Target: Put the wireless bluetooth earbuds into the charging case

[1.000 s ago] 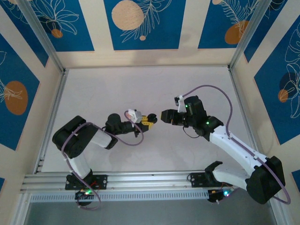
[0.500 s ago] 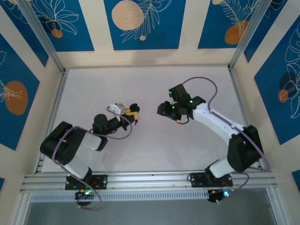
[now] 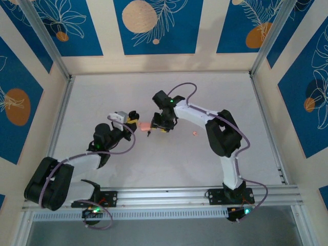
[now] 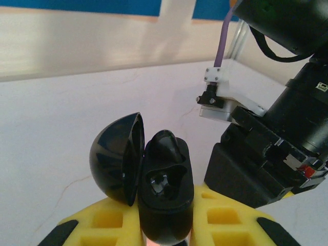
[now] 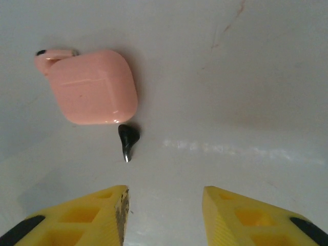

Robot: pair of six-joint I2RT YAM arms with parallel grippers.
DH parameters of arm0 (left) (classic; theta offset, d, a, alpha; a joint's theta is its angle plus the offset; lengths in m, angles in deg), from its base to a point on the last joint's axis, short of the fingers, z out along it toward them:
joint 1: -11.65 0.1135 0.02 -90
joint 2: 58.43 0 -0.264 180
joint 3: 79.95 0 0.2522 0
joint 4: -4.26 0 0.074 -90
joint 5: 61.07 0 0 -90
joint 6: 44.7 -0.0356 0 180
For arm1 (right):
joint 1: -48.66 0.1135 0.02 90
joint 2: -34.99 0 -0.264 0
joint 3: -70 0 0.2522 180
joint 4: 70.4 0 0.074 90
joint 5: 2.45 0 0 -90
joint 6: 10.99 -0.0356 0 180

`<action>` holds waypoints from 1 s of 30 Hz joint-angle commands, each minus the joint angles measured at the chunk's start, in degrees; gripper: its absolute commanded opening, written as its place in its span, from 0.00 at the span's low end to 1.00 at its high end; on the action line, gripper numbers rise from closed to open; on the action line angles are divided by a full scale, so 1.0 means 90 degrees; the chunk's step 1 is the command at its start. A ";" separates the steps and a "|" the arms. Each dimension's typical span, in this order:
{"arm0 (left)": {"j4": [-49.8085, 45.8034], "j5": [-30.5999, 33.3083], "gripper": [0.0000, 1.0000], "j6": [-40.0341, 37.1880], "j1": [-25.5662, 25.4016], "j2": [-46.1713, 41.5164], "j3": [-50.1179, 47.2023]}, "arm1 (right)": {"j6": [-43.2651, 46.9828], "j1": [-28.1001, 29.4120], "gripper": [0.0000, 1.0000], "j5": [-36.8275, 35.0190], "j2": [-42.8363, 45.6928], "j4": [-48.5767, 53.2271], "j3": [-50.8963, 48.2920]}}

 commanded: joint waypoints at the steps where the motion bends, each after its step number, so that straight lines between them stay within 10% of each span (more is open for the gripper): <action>1: -0.0712 0.0319 0.20 -0.0349 0.0120 -0.0139 0.0170 | -0.0081 0.0084 0.41 0.0275 -0.0368 0.0496 0.0542; 30: -0.0854 0.0165 0.21 -0.0409 0.0350 -0.0116 0.0275 | 0.0091 0.0249 0.29 0.0454 -0.1746 0.0986 0.1862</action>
